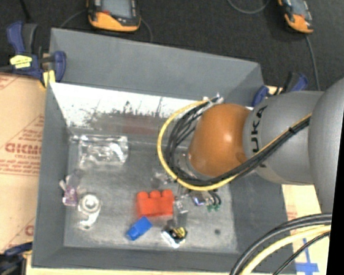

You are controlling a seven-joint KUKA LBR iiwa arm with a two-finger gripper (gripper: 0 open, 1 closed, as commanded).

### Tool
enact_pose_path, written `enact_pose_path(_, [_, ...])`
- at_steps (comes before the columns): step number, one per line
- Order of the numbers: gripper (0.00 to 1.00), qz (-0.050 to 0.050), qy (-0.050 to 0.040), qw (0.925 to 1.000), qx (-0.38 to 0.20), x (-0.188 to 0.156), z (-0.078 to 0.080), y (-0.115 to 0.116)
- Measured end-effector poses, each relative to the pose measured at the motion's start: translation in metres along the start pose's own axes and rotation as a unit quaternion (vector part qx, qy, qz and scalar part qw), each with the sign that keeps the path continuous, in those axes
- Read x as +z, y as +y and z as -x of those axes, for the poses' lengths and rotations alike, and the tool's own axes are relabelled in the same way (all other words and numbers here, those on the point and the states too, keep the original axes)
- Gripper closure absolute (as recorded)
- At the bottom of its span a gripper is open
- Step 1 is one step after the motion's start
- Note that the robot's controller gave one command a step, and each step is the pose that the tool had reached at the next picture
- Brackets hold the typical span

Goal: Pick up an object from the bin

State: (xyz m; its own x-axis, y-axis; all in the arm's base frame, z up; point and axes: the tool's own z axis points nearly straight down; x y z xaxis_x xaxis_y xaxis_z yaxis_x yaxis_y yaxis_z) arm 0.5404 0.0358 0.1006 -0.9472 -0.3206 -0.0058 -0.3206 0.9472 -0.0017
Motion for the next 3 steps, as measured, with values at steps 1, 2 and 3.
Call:
enact_pose_path(1, [0.00, 0.001, 0.0024, 0.9980, -0.063, 0.0306, -0.0008, 0.0002])
enact_pose_path(2, [0.00, 0.000, 0.0013, 0.9980, -0.063, 0.0300, 0.0000, -0.0007])
enact_pose_path(3, [1.00, 0.000, 0.0006, 0.9980, -0.064, 0.0293, 0.0004, -0.0008])
